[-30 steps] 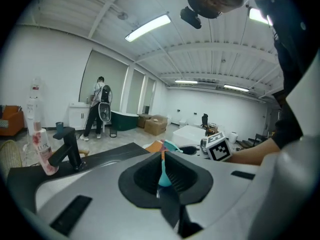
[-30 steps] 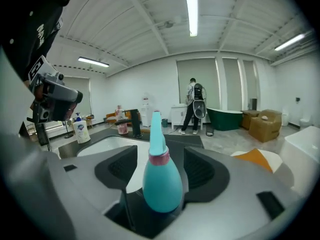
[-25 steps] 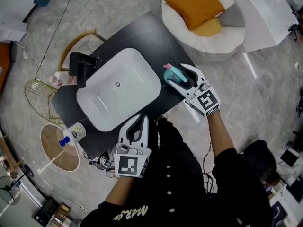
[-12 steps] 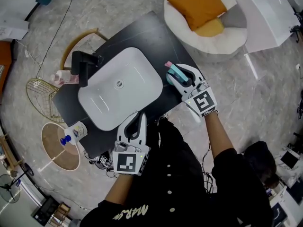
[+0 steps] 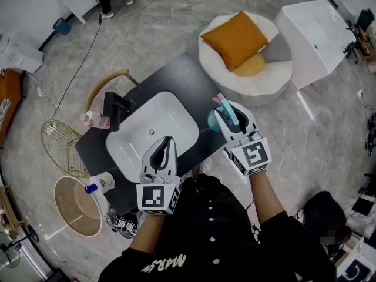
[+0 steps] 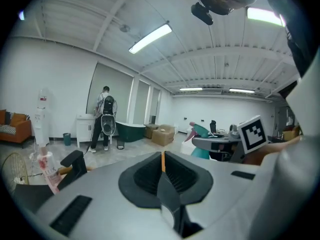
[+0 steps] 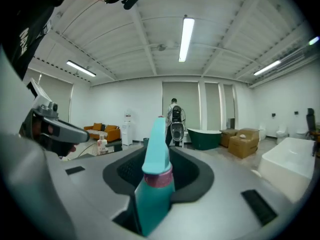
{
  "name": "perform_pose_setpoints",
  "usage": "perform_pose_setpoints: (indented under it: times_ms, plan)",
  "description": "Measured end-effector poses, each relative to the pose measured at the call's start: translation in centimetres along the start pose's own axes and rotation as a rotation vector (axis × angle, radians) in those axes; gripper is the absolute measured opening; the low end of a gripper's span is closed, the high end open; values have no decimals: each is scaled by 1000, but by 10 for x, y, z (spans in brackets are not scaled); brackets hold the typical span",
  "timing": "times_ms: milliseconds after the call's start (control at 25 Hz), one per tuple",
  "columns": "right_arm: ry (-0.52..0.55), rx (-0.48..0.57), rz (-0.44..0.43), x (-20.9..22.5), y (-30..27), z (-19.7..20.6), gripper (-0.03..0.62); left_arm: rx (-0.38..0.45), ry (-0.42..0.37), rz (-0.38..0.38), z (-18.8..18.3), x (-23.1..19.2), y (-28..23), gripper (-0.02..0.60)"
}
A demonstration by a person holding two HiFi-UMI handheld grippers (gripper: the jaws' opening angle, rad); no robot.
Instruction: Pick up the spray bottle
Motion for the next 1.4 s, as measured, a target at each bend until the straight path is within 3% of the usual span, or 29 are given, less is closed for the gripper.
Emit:
perform_pose_setpoints:
  times_ms: [200,480,880,1400]
  plan:
    - [-24,86,73,-7,28,-54,126,93,-24,1,-35,-7,-7,29]
    - [-39,174,180,2,65,-88,126,181,-42,6,-75,-12,-13,29]
    - [-31,227,294,15,99,-89,126,218,-57,21,-84,-12,-16,29]
    - [-23,219,295,10,93,-84,124,228,-75,37,-84,-7,-11,29]
Point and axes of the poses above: the fingertips, and each gripper's own axes: y backward along the fingers, x to its right, z out of its underside, the point moved 3 cm from there along y, backward along the fingers, and after that the axes turned 12 degrees about -y, right-handed, at the moved point
